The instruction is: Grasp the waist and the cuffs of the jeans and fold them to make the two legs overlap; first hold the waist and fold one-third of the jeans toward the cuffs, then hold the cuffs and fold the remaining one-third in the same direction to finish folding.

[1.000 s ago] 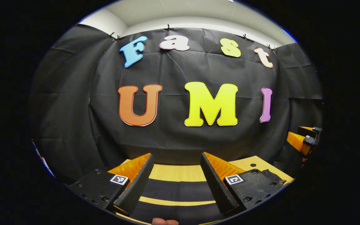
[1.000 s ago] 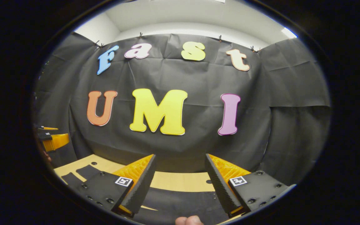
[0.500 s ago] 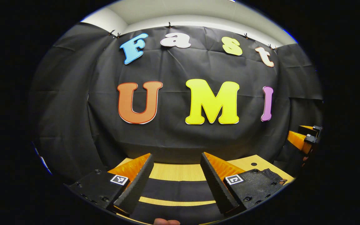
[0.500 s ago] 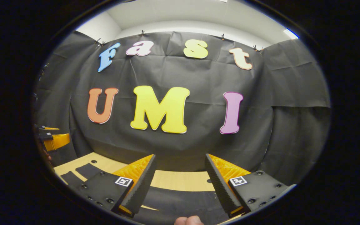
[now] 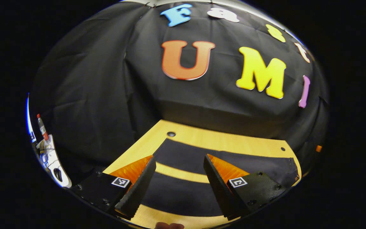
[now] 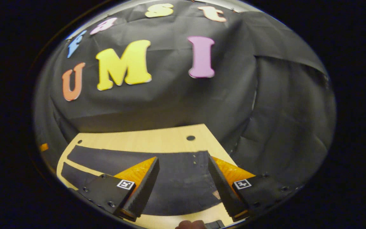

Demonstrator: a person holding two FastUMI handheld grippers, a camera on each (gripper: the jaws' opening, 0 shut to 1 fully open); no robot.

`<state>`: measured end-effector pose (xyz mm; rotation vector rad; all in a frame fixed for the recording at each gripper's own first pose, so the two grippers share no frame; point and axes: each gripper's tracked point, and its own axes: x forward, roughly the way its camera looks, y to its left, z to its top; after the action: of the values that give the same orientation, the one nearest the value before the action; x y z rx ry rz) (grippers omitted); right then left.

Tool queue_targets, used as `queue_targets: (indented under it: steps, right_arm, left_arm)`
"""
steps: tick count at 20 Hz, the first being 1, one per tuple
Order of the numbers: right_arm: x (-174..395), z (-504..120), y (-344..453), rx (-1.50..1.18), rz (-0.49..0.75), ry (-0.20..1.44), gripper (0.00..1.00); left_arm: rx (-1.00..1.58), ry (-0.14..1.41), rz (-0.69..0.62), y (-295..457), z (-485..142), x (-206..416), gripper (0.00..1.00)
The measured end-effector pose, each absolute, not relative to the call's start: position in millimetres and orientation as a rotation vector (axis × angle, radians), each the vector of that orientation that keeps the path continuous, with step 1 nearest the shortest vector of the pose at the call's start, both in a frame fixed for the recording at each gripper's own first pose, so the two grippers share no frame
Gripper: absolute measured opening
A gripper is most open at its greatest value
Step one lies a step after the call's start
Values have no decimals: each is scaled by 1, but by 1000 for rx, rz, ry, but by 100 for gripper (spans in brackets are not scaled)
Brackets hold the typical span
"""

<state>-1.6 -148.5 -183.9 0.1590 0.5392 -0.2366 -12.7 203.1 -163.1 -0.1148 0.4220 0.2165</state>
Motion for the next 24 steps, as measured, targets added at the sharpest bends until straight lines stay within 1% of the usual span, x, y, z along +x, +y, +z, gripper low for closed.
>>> queue_targets:
  steps: [3,5,6,7,8,9,10,11,13,15,16,21,22,24]
  right_arm:
    - [-18,-219,-178,222,-316,630,94]
    - [-32,-241,-184,301,-336,702,100]
    - [-34,-252,-184,354,-346,743,99]
    - [-39,-265,-186,409,-362,786,95]
    - [-43,-277,-188,461,-381,826,99]
    - [-47,-289,-190,504,-400,873,95]
    - [-54,-299,-194,532,-418,914,95]
    - [-60,-309,-198,550,-436,960,99]
    - [-70,-327,-200,602,-463,1051,100]
    - [-76,-339,-201,649,-490,1123,98]
    - [-76,-343,-201,656,-495,1149,98]
    - [-64,-352,-205,649,-512,1224,98]
    - [-60,-353,-206,652,-519,1230,94]
    - [-56,-359,-207,656,-534,1245,94]
  left_arm:
    - [-221,535,299,230,-210,-32,97]
    - [-331,618,329,235,-243,-43,97]
    - [-412,660,349,237,-259,-51,97]
    - [-503,698,372,237,-275,-56,99]
    - [-593,732,403,236,-287,-62,99]
    - [-673,761,441,237,-300,-67,99]
    - [-742,782,477,240,-308,-71,99]
    - [-805,803,510,243,-313,-74,99]
    - [-889,830,566,249,-315,-84,99]
    - [-924,881,635,263,-323,-87,100]
    - [-935,898,661,270,-329,-87,99]
    - [-932,954,715,289,-346,-76,99]
    - [-926,951,715,289,-346,-72,99]
    - [-909,966,719,290,-347,-69,99]
